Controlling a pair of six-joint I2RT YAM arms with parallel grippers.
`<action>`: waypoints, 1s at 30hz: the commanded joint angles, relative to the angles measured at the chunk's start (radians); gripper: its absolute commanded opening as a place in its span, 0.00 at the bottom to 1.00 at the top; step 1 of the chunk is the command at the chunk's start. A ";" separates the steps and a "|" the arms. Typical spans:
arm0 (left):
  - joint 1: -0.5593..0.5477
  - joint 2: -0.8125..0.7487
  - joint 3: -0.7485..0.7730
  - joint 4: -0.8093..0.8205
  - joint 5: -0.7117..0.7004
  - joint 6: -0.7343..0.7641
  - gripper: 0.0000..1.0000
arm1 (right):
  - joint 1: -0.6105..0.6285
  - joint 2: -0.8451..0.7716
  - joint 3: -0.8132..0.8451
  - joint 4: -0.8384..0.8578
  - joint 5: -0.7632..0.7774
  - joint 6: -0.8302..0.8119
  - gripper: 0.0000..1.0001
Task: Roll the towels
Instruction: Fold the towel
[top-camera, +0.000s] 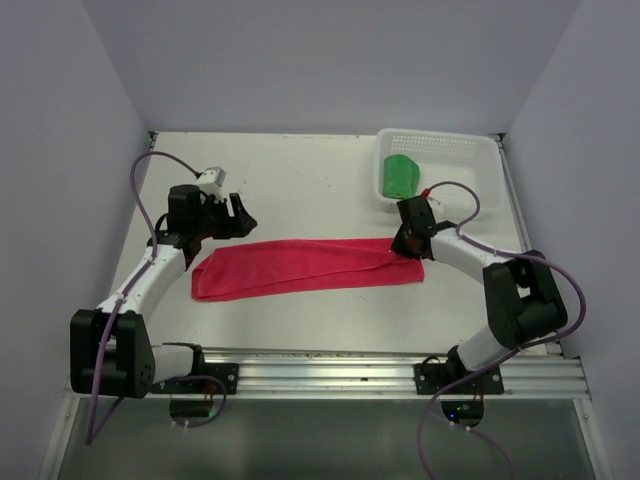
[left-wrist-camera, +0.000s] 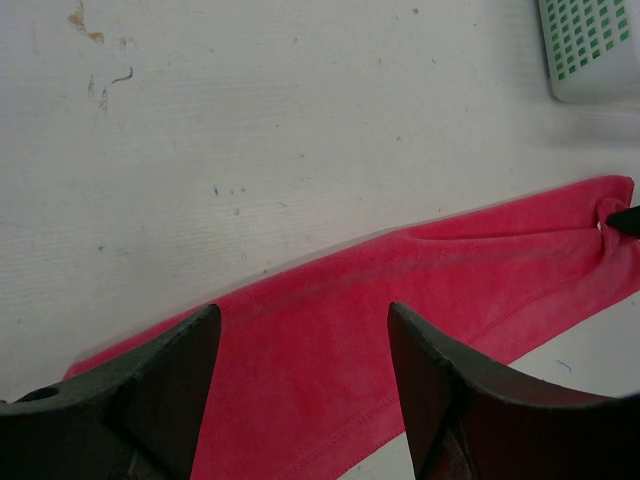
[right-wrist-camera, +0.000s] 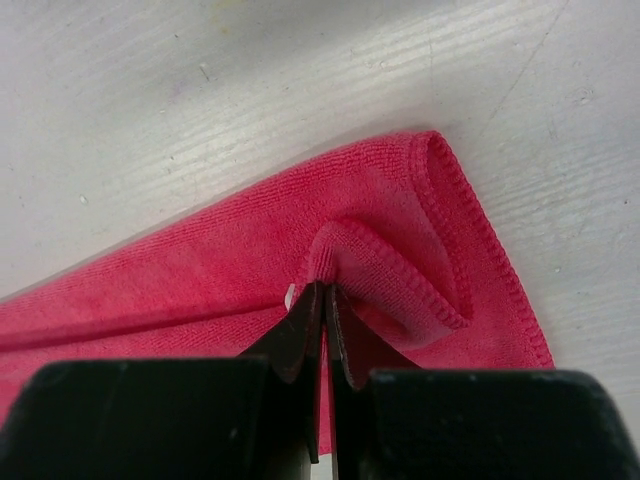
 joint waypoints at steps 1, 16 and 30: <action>-0.005 -0.007 0.018 0.028 0.021 0.018 0.72 | 0.004 -0.071 0.007 0.005 0.004 -0.013 0.02; -0.005 -0.034 0.014 0.019 0.005 0.026 0.72 | 0.011 -0.266 -0.064 -0.030 -0.099 -0.121 0.00; -0.005 -0.039 0.011 0.022 0.008 0.024 0.72 | 0.011 -0.418 -0.269 -0.063 -0.108 -0.124 0.00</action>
